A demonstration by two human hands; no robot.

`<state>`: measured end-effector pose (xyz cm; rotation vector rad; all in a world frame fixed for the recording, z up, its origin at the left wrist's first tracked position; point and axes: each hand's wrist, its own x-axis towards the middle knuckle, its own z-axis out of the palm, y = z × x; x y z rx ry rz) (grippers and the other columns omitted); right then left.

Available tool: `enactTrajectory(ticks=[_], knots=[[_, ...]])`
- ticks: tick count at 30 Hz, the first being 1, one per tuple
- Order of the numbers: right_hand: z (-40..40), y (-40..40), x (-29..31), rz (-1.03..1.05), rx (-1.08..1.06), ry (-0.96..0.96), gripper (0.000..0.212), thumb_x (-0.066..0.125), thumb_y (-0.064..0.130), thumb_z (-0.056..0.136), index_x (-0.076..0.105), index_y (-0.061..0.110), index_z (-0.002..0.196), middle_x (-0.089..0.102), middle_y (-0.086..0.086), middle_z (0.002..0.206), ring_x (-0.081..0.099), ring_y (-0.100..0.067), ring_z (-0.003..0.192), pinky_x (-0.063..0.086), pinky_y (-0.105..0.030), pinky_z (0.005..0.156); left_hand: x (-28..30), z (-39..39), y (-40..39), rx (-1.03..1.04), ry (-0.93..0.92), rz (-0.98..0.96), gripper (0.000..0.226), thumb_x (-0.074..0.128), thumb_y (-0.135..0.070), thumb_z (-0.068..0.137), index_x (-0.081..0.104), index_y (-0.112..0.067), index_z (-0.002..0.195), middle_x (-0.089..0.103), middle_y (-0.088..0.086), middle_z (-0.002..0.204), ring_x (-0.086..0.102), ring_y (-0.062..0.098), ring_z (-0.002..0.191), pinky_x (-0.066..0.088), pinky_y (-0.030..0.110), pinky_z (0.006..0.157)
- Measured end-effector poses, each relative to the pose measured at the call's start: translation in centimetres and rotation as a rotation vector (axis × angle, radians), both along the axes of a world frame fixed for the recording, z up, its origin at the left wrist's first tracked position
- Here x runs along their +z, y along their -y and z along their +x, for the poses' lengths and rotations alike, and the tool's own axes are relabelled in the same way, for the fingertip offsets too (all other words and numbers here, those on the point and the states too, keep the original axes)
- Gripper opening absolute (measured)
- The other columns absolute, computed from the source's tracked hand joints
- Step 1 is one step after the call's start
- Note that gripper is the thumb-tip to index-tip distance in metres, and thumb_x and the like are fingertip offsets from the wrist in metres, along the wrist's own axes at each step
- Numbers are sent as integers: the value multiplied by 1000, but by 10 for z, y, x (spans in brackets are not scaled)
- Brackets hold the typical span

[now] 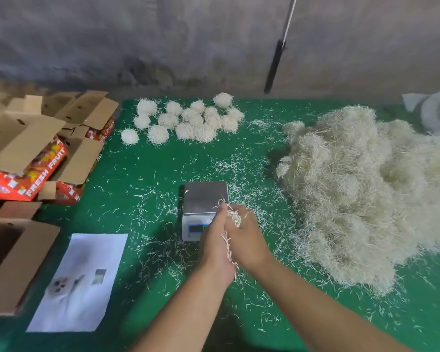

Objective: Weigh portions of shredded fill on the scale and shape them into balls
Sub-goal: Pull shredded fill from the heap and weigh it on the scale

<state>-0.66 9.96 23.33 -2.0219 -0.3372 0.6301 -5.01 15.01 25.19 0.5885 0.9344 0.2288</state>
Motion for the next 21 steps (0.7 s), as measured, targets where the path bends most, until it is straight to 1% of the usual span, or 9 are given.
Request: enactTrajectory(ticks=[3, 6, 8, 9, 12, 15, 18, 19, 21], knots=[[-11, -23, -1, 20, -21, -90, 71, 53, 70, 78, 51, 36, 141, 59, 1, 139, 64, -19, 119, 54, -45, 104, -8, -12, -26, 59, -47, 25, 34, 73, -48, 93, 76, -25, 117, 76, 3, 117, 69, 21, 115, 53, 47, 103], [-21, -44, -7, -1, 7, -207, 63, 64, 71, 82, 50, 38, 134, 70, 4, 117, 66, -5, 95, 56, -33, 83, -19, -26, -59, 80, -92, 46, 21, 68, -47, 87, 77, -34, 101, 73, 1, 122, 61, 24, 125, 50, 53, 104], [-28, -56, -11, 7, 58, -283, 70, 69, 74, 84, 43, 36, 137, 67, 10, 108, 65, -4, 91, 51, -27, 72, -28, -36, -83, 77, -128, 91, 31, 67, -45, 73, 72, -33, 101, 66, 4, 130, 58, 29, 127, 45, 58, 108], [-32, -61, -11, 18, 85, -309, 77, 70, 77, 82, 41, 37, 141, 64, 11, 115, 65, -7, 100, 51, -28, 77, -34, -41, -94, 80, -149, 119, 32, 67, -44, 73, 72, -29, 101, 67, 6, 129, 59, 30, 124, 45, 57, 108], [-48, -72, -17, 67, 127, -384, 107, 73, 86, 64, 45, 28, 149, 61, 5, 138, 63, -21, 124, 53, -43, 106, -54, -56, -120, 156, -246, 261, 15, 68, -36, 90, 69, -21, 88, 74, -5, 91, 66, 22, 94, 51, 40, 84], [-60, -83, -16, 152, 149, -509, 105, 68, 98, 54, 56, 35, 137, 68, 7, 133, 63, -8, 117, 56, -32, 94, -64, -69, -138, 225, -297, 436, 21, 67, -28, 85, 57, -16, 71, 57, -3, 59, 51, 19, 61, 40, 34, 62], [-61, -93, -14, 274, 41, -785, 87, 40, 93, 69, 53, 39, 136, 76, 28, 104, 71, 9, 93, 60, -20, 72, -64, -75, -140, 69, -266, 692, 32, 61, -42, 75, 45, -22, 56, 38, -9, 48, 29, 14, 47, 25, 32, 54], [-59, -96, -15, 312, -11, -846, 88, 34, 90, 72, 52, 36, 139, 79, 24, 101, 75, 5, 91, 62, -22, 68, -63, -76, -137, -5, -238, 765, 34, 60, -48, 76, 48, -23, 56, 38, -11, 48, 29, 13, 46, 24, 31, 53], [-57, -103, -13, 378, -45, -933, 105, 34, 91, 73, 55, 20, 147, 79, -1, 119, 76, -14, 110, 64, -29, 78, -61, -76, -133, -125, -185, 863, 34, 56, -58, 80, 66, -27, 71, 58, -13, 58, 48, 9, 50, 34, 28, 52]])
